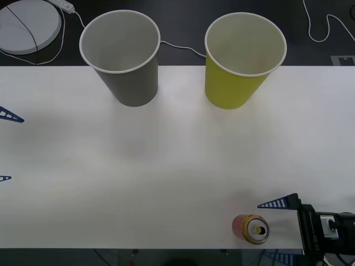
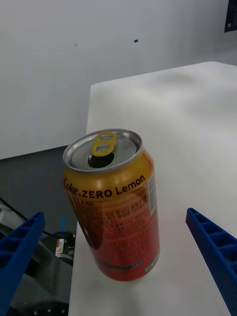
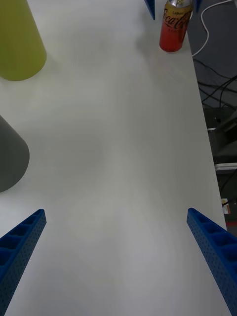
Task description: Put the can into the green bin and the plastic bottle into the gray bin
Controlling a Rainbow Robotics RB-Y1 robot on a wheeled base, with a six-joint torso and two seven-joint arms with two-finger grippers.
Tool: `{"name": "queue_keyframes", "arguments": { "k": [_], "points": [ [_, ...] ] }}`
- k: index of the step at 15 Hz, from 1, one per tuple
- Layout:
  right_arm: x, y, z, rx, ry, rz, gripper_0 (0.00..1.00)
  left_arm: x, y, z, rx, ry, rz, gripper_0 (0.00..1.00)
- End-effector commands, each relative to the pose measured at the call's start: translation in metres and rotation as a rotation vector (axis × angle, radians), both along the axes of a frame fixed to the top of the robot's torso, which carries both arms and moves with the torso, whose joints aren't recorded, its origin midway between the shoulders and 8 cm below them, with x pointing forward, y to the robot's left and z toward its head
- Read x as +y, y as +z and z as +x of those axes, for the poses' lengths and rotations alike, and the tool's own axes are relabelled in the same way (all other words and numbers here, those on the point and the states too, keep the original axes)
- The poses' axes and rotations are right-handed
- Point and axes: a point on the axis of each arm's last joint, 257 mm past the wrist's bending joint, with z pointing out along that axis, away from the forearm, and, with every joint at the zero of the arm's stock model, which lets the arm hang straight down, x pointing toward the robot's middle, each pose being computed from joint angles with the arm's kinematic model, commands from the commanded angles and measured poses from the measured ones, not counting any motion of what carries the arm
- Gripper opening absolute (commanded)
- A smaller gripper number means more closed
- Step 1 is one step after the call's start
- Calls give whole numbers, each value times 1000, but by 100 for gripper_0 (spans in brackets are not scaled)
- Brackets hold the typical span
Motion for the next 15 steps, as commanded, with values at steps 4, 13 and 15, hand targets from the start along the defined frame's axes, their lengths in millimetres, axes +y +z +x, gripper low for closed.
{"name": "queue_keyframes", "arguments": {
  "k": [4, 13, 15],
  "points": [
    [33, -2, -2, -22, 18, 63, 100, 0, 0, 0, 0, 0, 0, 100],
    [48, -6, 4, -40, 3, 73, 72, 0, 0, 0, 0, 0, 0, 100],
    [48, -6, 3, -40, 3, 72, 0, 0, 0, 0, 0, 0, 0, 100]
  ]
}}
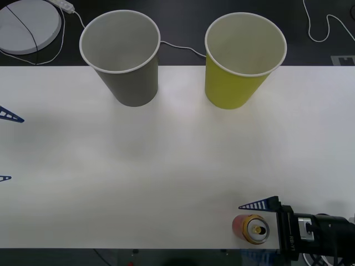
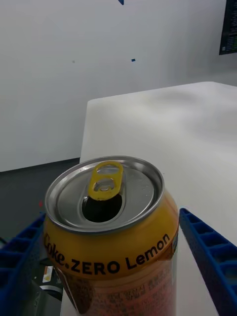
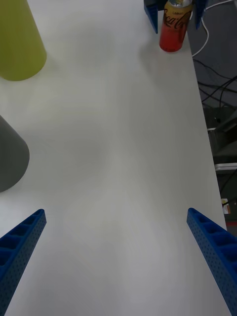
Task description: Put the can into the green bin and the plastic bottle into the gray bin
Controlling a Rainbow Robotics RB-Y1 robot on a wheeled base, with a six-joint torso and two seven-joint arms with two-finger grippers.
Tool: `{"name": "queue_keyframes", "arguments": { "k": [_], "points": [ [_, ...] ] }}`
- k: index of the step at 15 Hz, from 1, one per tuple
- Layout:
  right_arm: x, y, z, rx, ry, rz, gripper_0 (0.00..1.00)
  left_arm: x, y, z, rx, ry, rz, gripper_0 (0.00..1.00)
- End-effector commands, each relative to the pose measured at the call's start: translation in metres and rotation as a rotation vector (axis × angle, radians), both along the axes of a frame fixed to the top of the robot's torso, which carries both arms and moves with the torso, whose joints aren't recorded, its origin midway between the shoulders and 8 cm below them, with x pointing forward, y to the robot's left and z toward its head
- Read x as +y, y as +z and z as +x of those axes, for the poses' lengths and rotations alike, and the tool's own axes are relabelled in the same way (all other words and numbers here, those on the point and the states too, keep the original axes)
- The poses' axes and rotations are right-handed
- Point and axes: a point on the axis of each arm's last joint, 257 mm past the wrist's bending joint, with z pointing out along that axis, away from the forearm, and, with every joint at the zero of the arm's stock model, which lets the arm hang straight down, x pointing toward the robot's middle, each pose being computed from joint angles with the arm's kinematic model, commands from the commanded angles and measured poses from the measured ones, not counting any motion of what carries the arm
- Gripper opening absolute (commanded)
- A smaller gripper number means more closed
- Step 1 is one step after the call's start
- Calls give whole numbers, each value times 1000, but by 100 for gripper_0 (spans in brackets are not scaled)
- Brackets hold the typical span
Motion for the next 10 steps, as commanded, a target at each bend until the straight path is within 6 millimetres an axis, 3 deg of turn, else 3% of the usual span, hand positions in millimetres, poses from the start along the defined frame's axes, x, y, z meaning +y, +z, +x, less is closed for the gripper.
{"name": "queue_keyframes", "arguments": {
  "k": [1, 10],
  "points": [
    [-1, -1, 0, -2, 0, -4, 0, 0, 0, 0, 0, 0, 0, 100],
    [-9, 6, 10, -12, 3, -21, 0, 0, 0, 0, 0, 0, 0, 100]
  ]
}}
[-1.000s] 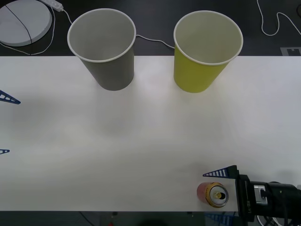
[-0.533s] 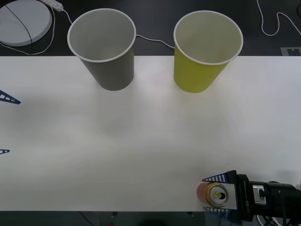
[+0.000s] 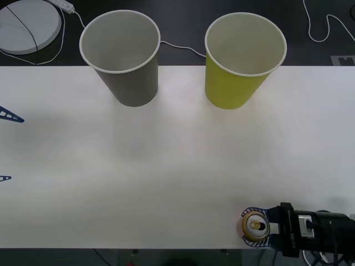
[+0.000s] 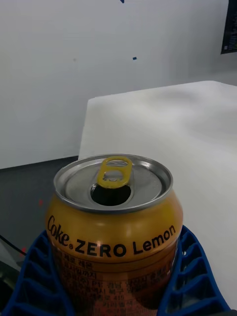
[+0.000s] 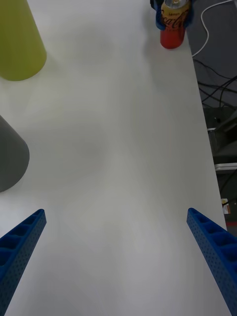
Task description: Put the can into the green bin and the plastic bottle into the gray bin
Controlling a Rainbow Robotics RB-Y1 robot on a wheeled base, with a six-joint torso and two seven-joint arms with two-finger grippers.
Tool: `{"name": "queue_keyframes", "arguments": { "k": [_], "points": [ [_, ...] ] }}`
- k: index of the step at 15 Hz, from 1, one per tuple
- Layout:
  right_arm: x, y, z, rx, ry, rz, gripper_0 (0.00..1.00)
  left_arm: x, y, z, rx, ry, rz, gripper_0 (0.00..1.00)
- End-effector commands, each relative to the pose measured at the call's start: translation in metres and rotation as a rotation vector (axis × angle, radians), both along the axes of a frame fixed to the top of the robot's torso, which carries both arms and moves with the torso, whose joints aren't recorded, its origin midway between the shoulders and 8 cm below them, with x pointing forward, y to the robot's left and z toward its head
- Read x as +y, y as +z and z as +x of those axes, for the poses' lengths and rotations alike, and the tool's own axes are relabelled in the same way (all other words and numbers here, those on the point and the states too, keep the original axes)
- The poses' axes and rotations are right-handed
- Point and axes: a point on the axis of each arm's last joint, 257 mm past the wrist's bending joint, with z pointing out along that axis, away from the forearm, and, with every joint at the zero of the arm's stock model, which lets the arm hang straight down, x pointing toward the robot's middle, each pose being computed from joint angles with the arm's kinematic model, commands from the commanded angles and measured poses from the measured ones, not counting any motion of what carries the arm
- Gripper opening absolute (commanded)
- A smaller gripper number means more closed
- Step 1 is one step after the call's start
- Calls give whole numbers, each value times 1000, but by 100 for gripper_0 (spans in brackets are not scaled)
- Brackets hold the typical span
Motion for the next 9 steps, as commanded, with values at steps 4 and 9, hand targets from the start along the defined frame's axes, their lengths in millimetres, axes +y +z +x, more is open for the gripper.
{"name": "queue_keyframes", "arguments": {
  "k": [4, 9],
  "points": [
    [-20, 24, 13, 12, 55, -80, 0, 0, 0, 0, 0, 0, 0, 100],
    [-41, 55, 32, 70, 5, -187, 0, 0, 0, 0, 0, 0, 0, 100]
  ]
}}
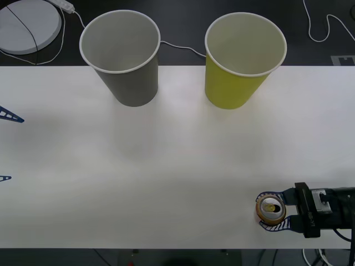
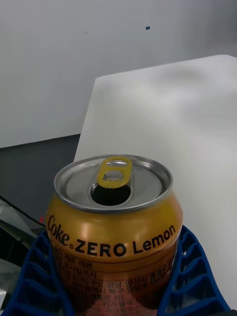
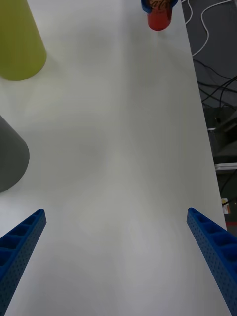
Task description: Put the can into the green bin and the plastic bottle into the gray bin
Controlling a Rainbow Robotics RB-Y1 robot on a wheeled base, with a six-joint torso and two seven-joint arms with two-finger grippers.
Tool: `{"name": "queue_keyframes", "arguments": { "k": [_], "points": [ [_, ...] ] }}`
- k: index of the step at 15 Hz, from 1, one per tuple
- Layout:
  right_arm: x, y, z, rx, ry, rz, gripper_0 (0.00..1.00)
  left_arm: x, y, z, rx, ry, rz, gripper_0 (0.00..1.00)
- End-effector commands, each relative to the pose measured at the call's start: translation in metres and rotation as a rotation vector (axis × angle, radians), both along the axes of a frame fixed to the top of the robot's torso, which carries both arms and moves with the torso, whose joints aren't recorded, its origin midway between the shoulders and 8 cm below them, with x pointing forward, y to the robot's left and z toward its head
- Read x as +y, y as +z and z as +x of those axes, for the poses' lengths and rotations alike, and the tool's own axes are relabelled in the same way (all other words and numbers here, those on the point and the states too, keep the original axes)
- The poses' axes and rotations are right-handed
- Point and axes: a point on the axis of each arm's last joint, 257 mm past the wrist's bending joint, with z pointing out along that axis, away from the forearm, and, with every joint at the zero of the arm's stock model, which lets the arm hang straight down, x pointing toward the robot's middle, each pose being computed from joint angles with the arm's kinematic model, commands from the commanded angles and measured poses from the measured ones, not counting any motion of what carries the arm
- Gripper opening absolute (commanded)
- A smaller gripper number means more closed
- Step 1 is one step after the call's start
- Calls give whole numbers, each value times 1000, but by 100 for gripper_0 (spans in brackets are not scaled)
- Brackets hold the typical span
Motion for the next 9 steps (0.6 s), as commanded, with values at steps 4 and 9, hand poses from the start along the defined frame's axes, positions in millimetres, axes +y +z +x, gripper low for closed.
{"name": "queue_keyframes", "arguments": {
  "k": [4, 9],
  "points": [
    [-17, 48, 13, 60, -118, -125, 0, 0, 0, 0, 0, 0, 0, 100],
    [-26, 98, 19, 147, -225, -204, 0, 0, 0, 0, 0, 0, 0, 100]
  ]
}}
